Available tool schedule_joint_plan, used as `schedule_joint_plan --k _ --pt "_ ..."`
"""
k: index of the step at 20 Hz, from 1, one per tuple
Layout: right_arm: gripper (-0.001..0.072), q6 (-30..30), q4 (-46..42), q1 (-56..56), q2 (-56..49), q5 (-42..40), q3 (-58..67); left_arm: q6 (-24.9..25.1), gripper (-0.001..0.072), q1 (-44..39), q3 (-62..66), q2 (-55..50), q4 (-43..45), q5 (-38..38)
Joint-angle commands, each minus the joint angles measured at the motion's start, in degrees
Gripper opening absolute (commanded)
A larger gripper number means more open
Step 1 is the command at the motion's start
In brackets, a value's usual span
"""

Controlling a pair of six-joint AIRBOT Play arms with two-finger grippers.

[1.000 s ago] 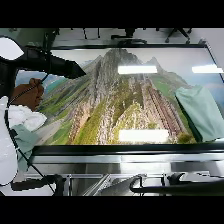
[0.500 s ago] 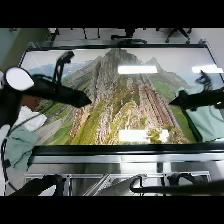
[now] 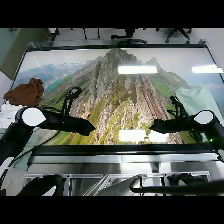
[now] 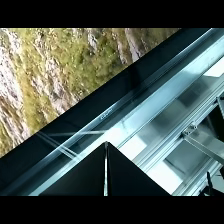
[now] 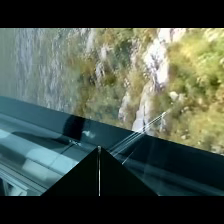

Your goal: Fold the shirts.

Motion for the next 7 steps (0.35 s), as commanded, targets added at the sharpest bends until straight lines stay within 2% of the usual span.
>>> schedule_joint_plan --k 1,7 --pt "0.0022 0.2 0.8 0.5 0.6 -0.1 -1.0 -0.3 0.0009 -0.2 -1.6 2.3 0.0 0.8" --pt "0.0022 0.2 0.8 0.5 0.6 -0.1 -1.0 -0.3 0.0009 -0.2 -1.6 2.9 0.0 0.7"
